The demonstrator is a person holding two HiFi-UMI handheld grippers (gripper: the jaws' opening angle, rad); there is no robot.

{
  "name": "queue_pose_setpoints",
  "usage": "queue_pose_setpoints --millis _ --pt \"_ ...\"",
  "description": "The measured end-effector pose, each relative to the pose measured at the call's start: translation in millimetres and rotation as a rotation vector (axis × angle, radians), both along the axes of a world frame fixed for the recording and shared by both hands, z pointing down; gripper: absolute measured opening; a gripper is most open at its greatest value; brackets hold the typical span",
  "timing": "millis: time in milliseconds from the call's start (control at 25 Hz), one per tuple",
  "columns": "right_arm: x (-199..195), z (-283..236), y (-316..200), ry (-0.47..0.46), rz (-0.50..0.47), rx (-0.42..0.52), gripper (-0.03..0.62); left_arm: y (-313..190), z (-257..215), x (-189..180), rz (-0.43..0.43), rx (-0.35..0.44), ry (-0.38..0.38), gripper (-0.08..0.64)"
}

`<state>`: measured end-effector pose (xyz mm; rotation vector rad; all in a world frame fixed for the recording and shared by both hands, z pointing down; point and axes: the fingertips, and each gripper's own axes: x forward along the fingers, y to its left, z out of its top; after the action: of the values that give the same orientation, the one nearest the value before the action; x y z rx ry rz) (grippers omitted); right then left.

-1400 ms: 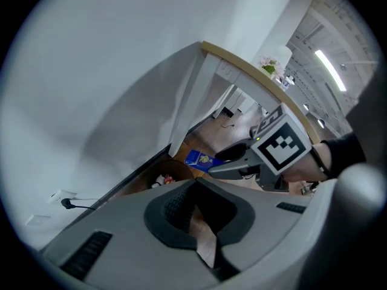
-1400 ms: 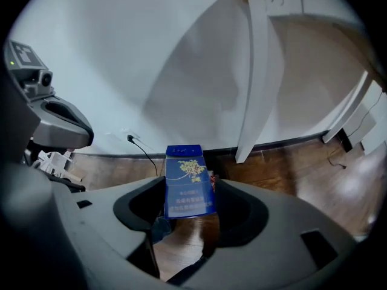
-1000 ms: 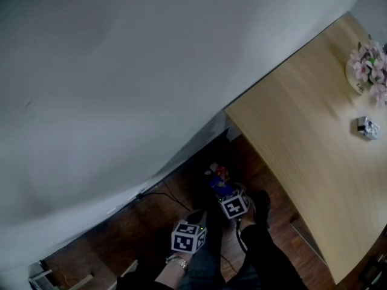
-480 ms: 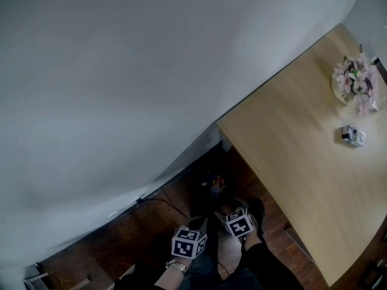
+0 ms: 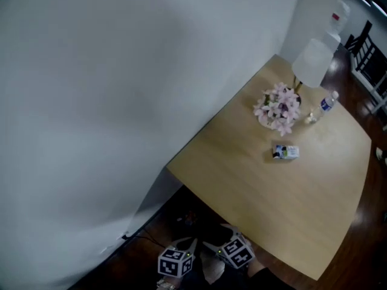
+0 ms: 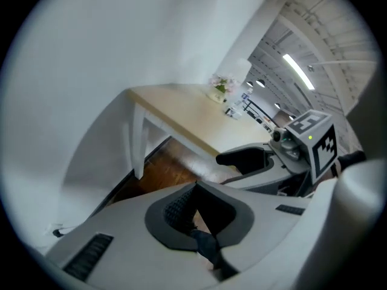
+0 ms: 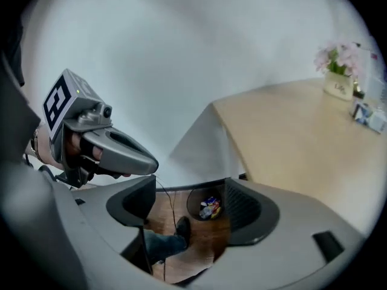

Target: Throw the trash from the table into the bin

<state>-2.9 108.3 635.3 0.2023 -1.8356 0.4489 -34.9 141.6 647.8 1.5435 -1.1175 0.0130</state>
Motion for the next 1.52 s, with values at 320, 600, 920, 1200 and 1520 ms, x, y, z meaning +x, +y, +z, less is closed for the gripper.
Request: queue_pose_setpoints --millis 320,600,920,1200,1520 --pt "70 -91 -58 -0.030 0.167 0.149 0.364 -40 -94 44 0.161 0.117 -0.042 0.003" --pt "108 -121 -95 -0.056 0.290 0.188 0.364 -87 -125 72 0.255 0.171 -0.089 0.003" --pt "157 -147 -211 -0.033 0.323 0.347 0.364 -143 -140 89 0.277 0.184 -0.104 0.003" --pt "182 -152 -346 -0.002 0.269 0.472 0.364 -177 -144 100 0.300 0.147 -0.125 0.003" --pt "163 -132 -431 -0.010 0.142 0.429 0.369 -199 -146 107 0.315 0.092 -0.136 0.003"
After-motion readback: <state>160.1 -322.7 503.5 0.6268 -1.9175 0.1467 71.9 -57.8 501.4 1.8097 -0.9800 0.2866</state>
